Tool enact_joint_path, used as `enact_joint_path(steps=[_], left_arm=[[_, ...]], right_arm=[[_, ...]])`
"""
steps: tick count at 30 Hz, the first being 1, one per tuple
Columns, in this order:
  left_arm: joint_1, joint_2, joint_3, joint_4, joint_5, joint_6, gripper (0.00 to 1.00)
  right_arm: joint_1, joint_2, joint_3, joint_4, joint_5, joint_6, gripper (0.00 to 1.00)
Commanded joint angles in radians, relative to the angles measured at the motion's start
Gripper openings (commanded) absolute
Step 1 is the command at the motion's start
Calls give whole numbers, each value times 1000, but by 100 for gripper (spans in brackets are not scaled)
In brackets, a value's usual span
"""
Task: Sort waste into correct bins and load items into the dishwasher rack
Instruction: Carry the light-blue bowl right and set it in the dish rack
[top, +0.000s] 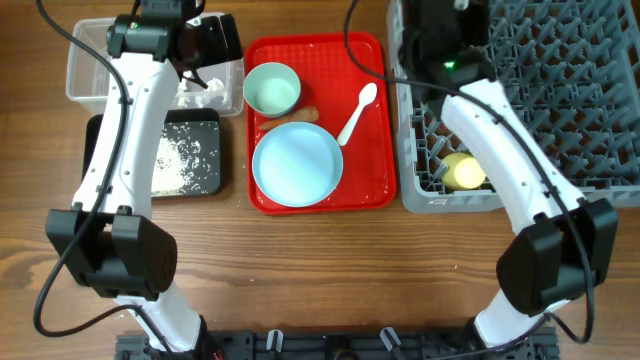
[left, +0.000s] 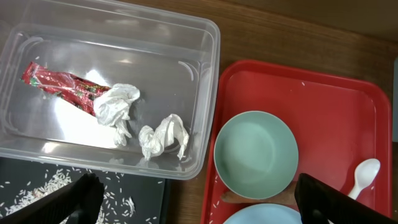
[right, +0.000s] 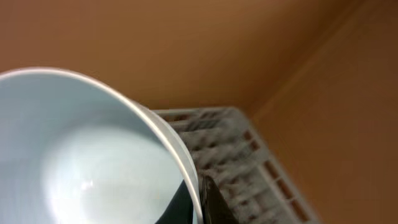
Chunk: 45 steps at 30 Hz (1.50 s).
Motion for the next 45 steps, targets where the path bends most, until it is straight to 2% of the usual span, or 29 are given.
enact_joint_path(steps=[1, 7, 10, 12, 20, 29, 45], left_arm=[[3, -12, 15, 0, -17, -2, 100], [3, -12, 15, 0, -17, -2, 100], [3, -12, 15, 0, -17, -2, 100], [4, -12, 15, 0, -17, -2, 100], [4, -12, 15, 0, -17, -2, 100], [3, -12, 15, 0, -17, -2, 100], [3, -12, 15, 0, -17, -2, 100]], right_arm=[[-49, 98, 8, 152, 47, -332, 4], [-62, 301, 8, 582, 48, -819, 4], [-66, 397, 8, 797, 48, -1008, 4], [-74, 438, 8, 876, 48, -1081, 4], [-92, 484, 8, 898, 48, -1108, 4], [-30, 484, 8, 576, 66, -1028, 4], [32, 484, 8, 577, 182, -1040, 4]])
